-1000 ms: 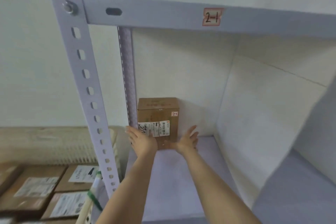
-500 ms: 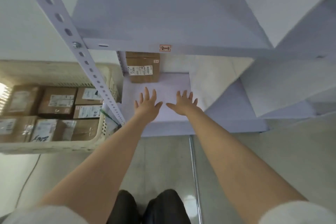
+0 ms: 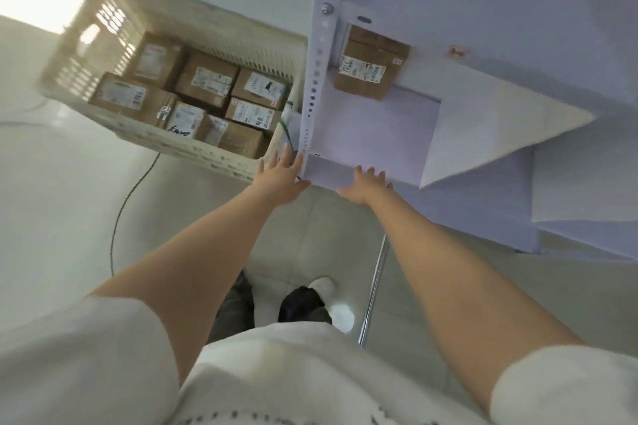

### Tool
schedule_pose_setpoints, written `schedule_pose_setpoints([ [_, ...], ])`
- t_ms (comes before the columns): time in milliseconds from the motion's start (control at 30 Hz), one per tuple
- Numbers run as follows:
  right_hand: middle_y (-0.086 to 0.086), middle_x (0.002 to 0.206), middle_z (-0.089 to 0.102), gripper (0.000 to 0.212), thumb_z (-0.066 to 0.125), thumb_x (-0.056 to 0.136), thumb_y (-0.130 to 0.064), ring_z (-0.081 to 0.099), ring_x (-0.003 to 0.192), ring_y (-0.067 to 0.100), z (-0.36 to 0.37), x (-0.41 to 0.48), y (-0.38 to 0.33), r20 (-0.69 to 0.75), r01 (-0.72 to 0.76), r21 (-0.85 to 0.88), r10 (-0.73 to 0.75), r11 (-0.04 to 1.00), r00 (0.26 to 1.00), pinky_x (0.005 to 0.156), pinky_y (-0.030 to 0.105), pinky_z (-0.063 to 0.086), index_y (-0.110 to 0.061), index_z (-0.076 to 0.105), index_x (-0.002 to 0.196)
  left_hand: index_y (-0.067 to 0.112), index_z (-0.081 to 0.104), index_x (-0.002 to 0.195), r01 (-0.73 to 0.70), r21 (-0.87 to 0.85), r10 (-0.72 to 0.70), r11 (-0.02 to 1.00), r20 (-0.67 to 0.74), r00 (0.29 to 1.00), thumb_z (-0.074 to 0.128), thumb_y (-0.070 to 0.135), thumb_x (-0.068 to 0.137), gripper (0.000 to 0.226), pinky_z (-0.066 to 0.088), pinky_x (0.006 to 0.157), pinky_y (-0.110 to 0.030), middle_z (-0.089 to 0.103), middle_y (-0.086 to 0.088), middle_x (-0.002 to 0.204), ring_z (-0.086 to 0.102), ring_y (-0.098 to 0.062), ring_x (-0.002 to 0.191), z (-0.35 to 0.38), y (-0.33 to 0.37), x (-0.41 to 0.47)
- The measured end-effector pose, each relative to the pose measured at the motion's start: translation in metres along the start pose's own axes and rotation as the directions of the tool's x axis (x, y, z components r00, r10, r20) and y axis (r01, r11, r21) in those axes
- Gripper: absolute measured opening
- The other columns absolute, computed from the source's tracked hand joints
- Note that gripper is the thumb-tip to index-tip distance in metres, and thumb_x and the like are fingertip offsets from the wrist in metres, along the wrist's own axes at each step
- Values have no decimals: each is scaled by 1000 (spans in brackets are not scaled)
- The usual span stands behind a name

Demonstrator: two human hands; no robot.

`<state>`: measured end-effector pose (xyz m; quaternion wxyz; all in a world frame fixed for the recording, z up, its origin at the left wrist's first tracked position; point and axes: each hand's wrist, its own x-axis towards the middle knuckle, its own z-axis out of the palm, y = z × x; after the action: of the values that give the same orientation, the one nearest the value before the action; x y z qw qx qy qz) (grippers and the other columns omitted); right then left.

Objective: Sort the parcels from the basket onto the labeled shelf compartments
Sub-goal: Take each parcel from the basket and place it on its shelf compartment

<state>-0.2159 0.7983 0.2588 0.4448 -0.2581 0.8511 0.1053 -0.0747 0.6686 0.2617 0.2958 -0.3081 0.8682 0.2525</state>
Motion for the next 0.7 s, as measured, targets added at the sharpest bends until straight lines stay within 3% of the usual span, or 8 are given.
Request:
schedule_pose_setpoints([
  [267,18,163,0,90,47,95,-57,-2,149,41,28,5,-175,121,124,-114,-110,986,987,120,48,15,-11,1,157,22,-4,155,165,-42,-166,985,-23,986,28,52,100,70,-4,119,-52,-15,-7,161,-8,-32,149,-35,-179,-33],
  [400,17,163,4,90,50,94,-56,7,149,39,28,13,-271,115,162,-51,-155,986,981,118,51,21,-12,3,157,20,-2,155,231,-52,-234,972,-77,969,30,49,101,70,-6,119,-53,-12,-8,161,-9,-32,148,-71,-269,-34],
  [500,18,163,-3,86,47,97,-51,0,150,38,21,17,-328,100,220,-3,-219,975,971,120,51,15,-10,0,157,20,-1,155,277,-74,-283,958,-85,955,31,50,101,70,-4,119,-52,-7,-9,162,-8,-31,149,-95,-316,-27],
  [600,14,163,-5,82,47,99,-47,-2,151,34,5,32,-362,90,228,114,-239,967,967,121,51,13,-12,0,156,17,5,155,277,-101,-286,956,-89,954,34,49,100,70,1,120,-50,-2,-12,162,-5,-32,149,-115,-344,-6],
  [700,12,164,7,80,50,98,-45,8,150,33,-10,59,-382,68,191,222,-210,956,975,120,49,19,-12,6,156,16,18,154,271,-174,-291,947,-102,951,39,49,99,67,5,120,-49,10,-12,161,3,-32,149,-131,-362,17],
])
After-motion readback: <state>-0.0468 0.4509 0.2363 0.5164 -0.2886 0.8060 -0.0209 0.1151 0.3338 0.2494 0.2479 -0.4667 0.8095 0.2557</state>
